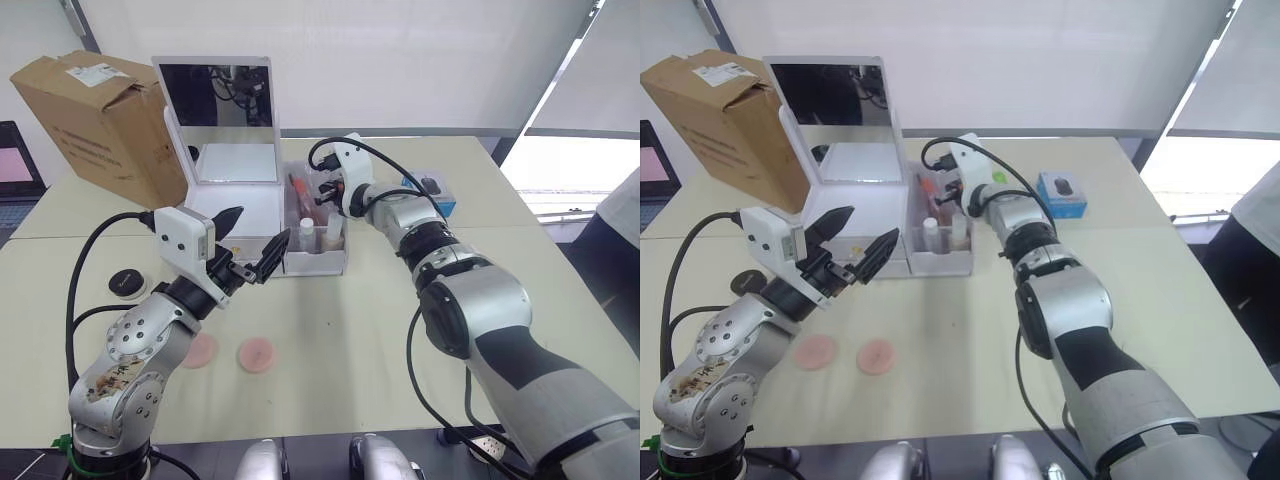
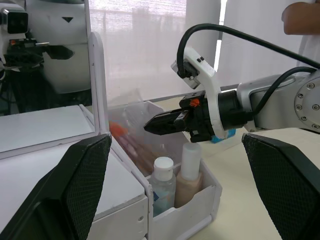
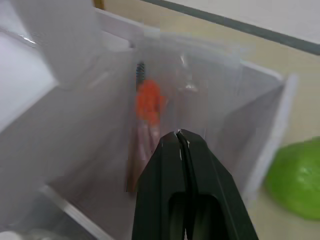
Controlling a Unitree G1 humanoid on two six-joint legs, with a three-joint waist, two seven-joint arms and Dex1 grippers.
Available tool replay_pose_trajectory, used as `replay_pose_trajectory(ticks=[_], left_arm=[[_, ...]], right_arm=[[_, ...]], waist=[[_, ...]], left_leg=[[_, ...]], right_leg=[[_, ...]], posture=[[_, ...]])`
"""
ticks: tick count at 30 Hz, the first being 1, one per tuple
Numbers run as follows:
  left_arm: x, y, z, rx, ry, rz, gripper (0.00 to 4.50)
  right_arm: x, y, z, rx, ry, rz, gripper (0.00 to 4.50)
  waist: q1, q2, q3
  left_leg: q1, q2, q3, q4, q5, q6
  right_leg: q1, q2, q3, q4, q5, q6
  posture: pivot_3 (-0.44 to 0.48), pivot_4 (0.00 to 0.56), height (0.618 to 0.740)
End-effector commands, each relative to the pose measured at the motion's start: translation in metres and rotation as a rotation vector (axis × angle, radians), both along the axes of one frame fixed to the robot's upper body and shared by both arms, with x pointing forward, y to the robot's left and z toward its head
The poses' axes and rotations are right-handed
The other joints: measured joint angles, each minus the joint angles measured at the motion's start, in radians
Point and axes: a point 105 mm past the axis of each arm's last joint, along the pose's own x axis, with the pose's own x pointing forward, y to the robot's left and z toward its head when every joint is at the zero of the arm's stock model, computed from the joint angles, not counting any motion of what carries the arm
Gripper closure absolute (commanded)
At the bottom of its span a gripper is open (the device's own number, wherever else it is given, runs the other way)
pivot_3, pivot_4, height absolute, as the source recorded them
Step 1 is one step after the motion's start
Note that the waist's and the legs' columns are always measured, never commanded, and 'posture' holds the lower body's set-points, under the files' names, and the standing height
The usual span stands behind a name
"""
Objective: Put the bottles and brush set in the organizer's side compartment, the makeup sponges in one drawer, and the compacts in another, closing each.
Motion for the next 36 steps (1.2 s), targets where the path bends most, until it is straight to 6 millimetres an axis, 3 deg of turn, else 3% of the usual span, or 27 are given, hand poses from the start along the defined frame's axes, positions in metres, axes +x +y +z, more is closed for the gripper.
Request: replay_pose_trajectory(ticks=[1, 9, 14, 20, 24, 26, 28, 30, 33, 36], left_arm=[[-0.005, -0.002, 0.008, -0.009, -0.034, -0.011, 0.00], [-0.005, -0.003, 0.007, -0.015, -0.029, -0.018, 0.00], [-0.005, -0.002, 0.006, -0.019, -0.029, -0.017, 0.00], [-0.004, 0.008, 0.008, -0.022, -0.023, -0.049, 0.00], [-0.008, 0.052, 0.001, 0.050, 0.043, -0.076, 0.00], [-0.010, 0.074, -0.004, 0.085, 0.084, -0.052, 0.00], [-0.017, 0.103, -0.016, 0.120, 0.161, -0.019, 0.00], [-0.027, 0.132, -0.028, 0.161, 0.240, 0.024, 0.00], [-0.038, 0.180, -0.037, 0.169, 0.315, 0.143, 0.00], [-0.049, 0.219, -0.047, 0.179, 0.362, 0.242, 0.00]], right_arm=[[-0.002, 0.010, 0.006, -0.011, 0.007, 0.011, 4.46], [-0.006, 0.031, 0.037, 0.104, -0.016, 0.082, 4.46], [-0.006, 0.028, 0.062, 0.175, -0.063, 0.110, 4.46], [-0.015, 0.011, 0.123, 0.328, -0.174, 0.267, 4.46], [-0.035, -0.030, 0.135, 0.365, -0.215, 0.428, 4.46], [-0.053, -0.049, 0.132, 0.370, -0.227, 0.469, 4.46], [-0.082, -0.085, 0.118, 0.330, -0.280, 0.458, 4.30], [-0.115, -0.115, 0.100, 0.295, -0.273, 0.441, 3.88], [-0.160, -0.163, 0.077, 0.288, -0.276, 0.383, 2.86], [-0.190, -0.193, 0.053, 0.227, -0.232, 0.289, 1.85]], waist=[[-0.003, 0.000, 0.000], [-0.005, 0.000, 0.001], [-0.005, 0.001, 0.002], [-0.001, -0.001, 0.007], [-0.002, 0.000, 0.009], [0.003, -0.003, 0.008], [0.009, -0.003, 0.008], [0.015, -0.002, 0.009], [0.017, 0.001, 0.011], [0.020, 0.001, 0.011]], left_leg=[[0.000, 0.000, 0.000, 0.000, 0.000, 0.000], [-0.001, 0.000, -0.001, 0.000, 0.000, 0.000], [0.000, 0.000, -0.001, 0.000, 0.000, 0.000], [-0.001, 0.000, -0.001, 0.000, 0.000, 0.000], [0.000, 0.001, -0.002, 0.000, 0.000, 0.000], [0.000, 0.002, -0.002, -0.001, 0.000, 0.000], [0.000, 0.002, -0.001, -0.001, 0.000, 0.000], [-0.002, 0.003, 0.001, -0.001, 0.000, 0.000], [-0.001, 0.004, 0.006, -0.005, 0.000, 0.000], [0.000, 0.001, 0.016, -0.013, -0.001, -0.001]], right_leg=[[0.000, 0.000, 0.000, 0.000, 0.000, 0.000], [0.000, 0.001, -0.001, 0.000, 0.000, 0.001], [0.000, 0.001, -0.001, 0.000, 0.000, 0.001], [0.000, 0.000, -0.001, 0.000, 0.000, 0.001], [0.000, 0.002, -0.002, 0.000, 0.000, 0.001], [0.000, 0.002, -0.003, 0.000, -0.001, 0.000], [0.001, 0.000, -0.005, 0.000, -0.002, 0.001], [0.000, -0.002, -0.006, 0.000, -0.003, 0.002], [-0.003, -0.013, -0.007, 0.000, -0.009, 0.008], [-0.011, -0.020, -0.006, -0.001, -0.010, 0.010]], posture=[[0.000, 0.150, 0.740], [0.000, 0.150, 0.740], [0.000, 0.150, 0.740], [0.000, 0.150, 0.740], [0.000, 0.150, 0.740], [0.000, 0.150, 0.740], [0.000, 0.150, 0.740], [0.000, 0.150, 0.740], [0.000, 0.150, 0.740], [0.000, 0.150, 0.740]])
